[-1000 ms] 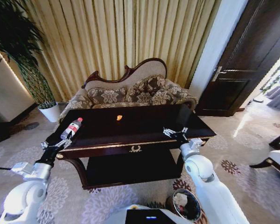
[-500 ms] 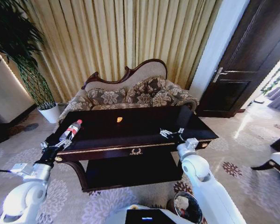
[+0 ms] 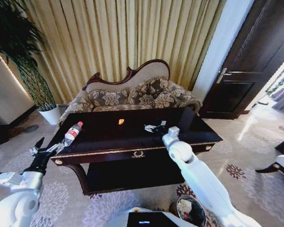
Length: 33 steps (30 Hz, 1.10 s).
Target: Move to the front of the table and place the trash on the table into the trash bin.
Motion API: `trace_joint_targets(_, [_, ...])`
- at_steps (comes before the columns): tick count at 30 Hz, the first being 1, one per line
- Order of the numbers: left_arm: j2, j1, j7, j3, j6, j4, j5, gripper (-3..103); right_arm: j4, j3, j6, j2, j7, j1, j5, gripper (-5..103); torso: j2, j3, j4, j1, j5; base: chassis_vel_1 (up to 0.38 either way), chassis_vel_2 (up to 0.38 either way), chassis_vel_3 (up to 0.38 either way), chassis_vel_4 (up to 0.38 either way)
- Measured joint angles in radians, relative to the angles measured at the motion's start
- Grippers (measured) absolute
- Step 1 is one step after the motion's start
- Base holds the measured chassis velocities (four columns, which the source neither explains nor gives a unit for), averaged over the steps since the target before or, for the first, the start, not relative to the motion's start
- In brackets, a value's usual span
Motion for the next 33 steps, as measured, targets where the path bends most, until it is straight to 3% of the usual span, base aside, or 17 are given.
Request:
trace_joint_targets(5, [-0.013, 0.01, -0.001, -0.017, 0.001, -0.014, 0.003, 100, -0.063, -0.081, -0.045, 0.029, 0.0, 0.086, 0.013, 100, 0.0, 0.0, 0.0, 0.0, 0.0003, 0.0, 0.0, 0.0, 0.0])
trace_joint_targets(8, [-0.022, 0.014, -0.002, -0.024, 0.002, -0.021, 0.006, 100, -0.076, -0.136, -0.183, 0.05, 0.0, 0.199, 0.101, 100, 0.0, 0.0, -0.0003, 0.0, 0.0, 0.0, 0.0, 0.0, 0.0])
trace_joint_targets(16, [-0.043, 0.008, -0.003, -0.005, 0.002, -0.019, 0.022, 100, -0.152, -0.231, -0.311, 0.061, 0.0, 0.398, 0.174, 100, 0.0, 0.0, -0.0002, 0.0, -0.0001, 0.0, 0.0, 0.0, 0.0])
trace_joint_targets(26, [-0.047, -0.002, -0.003, 0.001, 0.002, -0.014, 0.025, 100, -0.223, -0.368, -0.289, 0.088, 0.0, 0.461, 0.186, 100, 0.0, 0.0, -0.0002, 0.0, -0.0001, 0.0, 0.0, 0.0, 0.0])
trace_joint_targets(33, [-0.057, 0.005, -0.003, -0.022, 0.002, -0.021, 0.023, 100, -0.348, -0.408, -0.234, 0.18, 0.0, 0.499, 0.184, 100, 0.0, 0.0, 0.0003, 0.0, 0.0, 0.0, 0.0, 0.0, 0.0])
